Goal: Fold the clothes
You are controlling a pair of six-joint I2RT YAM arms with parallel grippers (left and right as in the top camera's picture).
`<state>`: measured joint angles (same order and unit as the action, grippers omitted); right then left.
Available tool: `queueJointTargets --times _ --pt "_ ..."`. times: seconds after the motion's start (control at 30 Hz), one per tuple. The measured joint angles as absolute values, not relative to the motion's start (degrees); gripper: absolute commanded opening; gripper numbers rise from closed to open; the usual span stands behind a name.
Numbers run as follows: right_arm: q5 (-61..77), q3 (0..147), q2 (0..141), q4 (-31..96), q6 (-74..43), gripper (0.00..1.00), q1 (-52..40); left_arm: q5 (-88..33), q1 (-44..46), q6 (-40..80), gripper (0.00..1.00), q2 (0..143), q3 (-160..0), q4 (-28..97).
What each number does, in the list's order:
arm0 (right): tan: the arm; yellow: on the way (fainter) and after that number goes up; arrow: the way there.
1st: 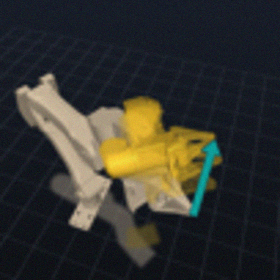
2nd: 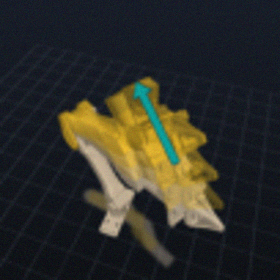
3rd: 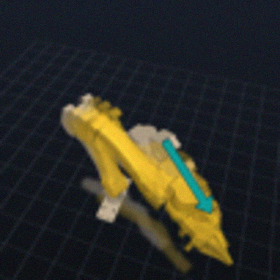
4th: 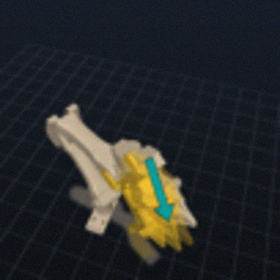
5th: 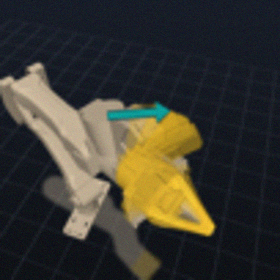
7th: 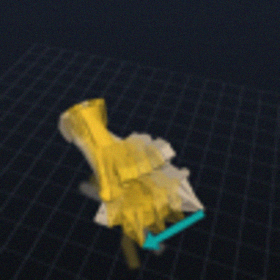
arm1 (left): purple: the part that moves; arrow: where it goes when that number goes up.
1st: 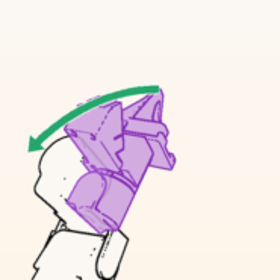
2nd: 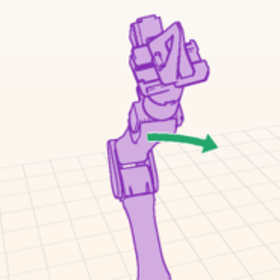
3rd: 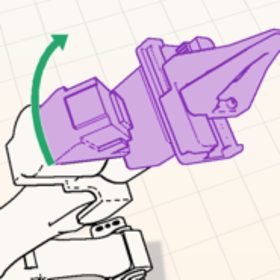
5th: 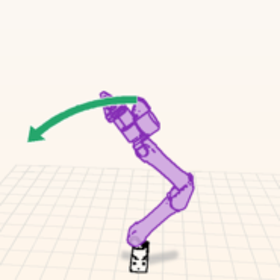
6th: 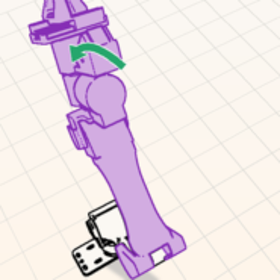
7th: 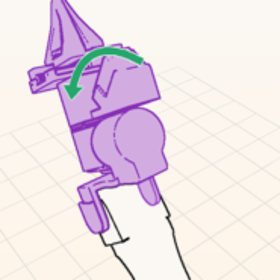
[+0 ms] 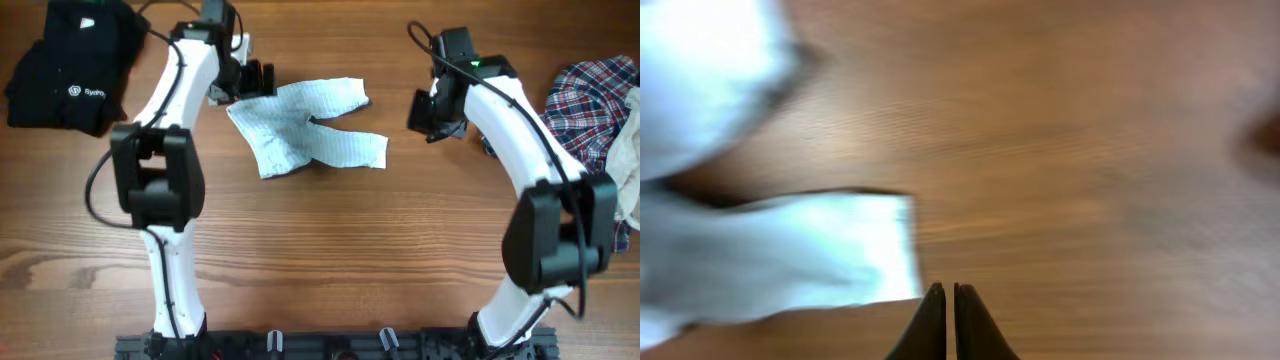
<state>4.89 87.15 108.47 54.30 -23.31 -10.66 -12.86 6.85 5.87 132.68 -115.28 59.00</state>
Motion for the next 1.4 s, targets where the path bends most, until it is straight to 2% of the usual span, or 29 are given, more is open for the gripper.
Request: queueJointTargets --times 0.17,0.23,0.3,0.33,0.37,0.43,0.5,0.73,0.9,1.4 --pt "8.58 87.15 107.79 50.59 -19.92 0.06 -16.27 -12.36 9.82 9.67 1.0 122.17 -116.29 67.44" --pt "9.08 87.15 107.83 50.19 -19.86 0.05 -17.69 -12.23 11.97 13.39 0.96 121.38 -116.51 73.06" --pt "9.5 87.11 108.55 49.89 -20.25 0.04 -18.24 -12.21 14.66 17.08 0.7 121.67 -114.06 75.0" --pt "9.65 86.65 109.25 48.82 -20.29 0.04 -18.24 -12.25 15.79 18.9 0.47 121.95 -112.2 74.67" --pt "9.65 86.06 109.97 48.29 -20.27 0.05 -18.22 -12.27 16.67 20.16 0.33 122.1 -110.02 73.73" --pt "9.67 84.9 111.74 47.48 -20.27 0.04 -18.2 -12.25 18.28 23.07 0.14 122.69 -103.57 71.37" --pt "9.72 84.73 112.79 46.57 -20.27 0.04 -18.2 -12.25 18.61 25.1 0.04 123.52 -99.94 70.67" --pt "13.56 84.66 115.26 41.1 -20.27 0.04 -18.2 -11.7 17.82 26.55 0.04 123.98 -98.45 66.74" --pt "16.91 84.66 119.2 41.25 -20.23 0.04 -18.2 -10.72 17.82 27.42 0.04 123.98 -97.58 64.62" --pt "18.22 81.45 119.52 39.97 -20.23 0.04 -18.2 -10.74 16.1 28.21 0.04 125.01 -90.06 60.55"
